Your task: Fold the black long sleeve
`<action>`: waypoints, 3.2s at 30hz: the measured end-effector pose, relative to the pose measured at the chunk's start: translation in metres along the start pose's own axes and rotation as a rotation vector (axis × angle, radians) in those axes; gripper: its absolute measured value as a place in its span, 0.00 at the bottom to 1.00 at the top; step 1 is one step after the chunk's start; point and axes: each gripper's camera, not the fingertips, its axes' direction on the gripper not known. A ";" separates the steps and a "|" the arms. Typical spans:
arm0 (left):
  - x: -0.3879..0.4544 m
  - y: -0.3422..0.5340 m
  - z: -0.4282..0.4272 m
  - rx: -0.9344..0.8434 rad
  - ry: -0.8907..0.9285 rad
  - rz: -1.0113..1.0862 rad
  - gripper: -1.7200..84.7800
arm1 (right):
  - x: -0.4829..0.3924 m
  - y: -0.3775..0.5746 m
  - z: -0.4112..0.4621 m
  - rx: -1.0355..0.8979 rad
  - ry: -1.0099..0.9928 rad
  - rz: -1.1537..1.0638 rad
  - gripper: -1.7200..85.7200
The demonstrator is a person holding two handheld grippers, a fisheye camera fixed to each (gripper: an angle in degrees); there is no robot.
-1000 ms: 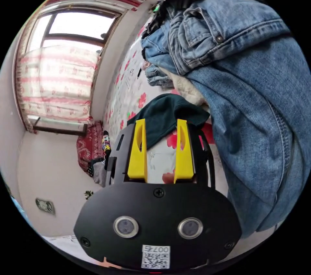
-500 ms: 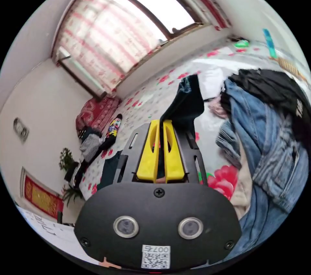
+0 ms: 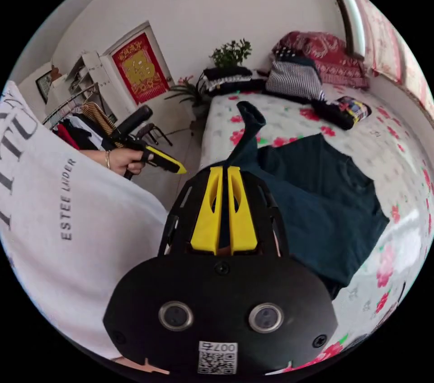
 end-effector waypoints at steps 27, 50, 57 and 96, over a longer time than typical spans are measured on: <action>-0.072 -0.016 0.114 -0.307 0.040 0.301 0.18 | 0.089 0.095 -0.004 -0.097 -0.043 0.767 0.10; -0.030 -0.050 0.138 -0.575 0.077 0.550 0.04 | 0.081 0.227 -0.005 -0.434 -0.080 1.070 0.03; -0.033 -0.051 0.140 -0.568 0.095 0.511 0.04 | 0.058 0.179 -0.072 -0.220 0.262 0.759 0.05; -0.055 -0.058 0.118 -0.532 0.164 0.458 0.03 | 0.094 0.246 -0.103 -0.186 0.072 1.006 0.09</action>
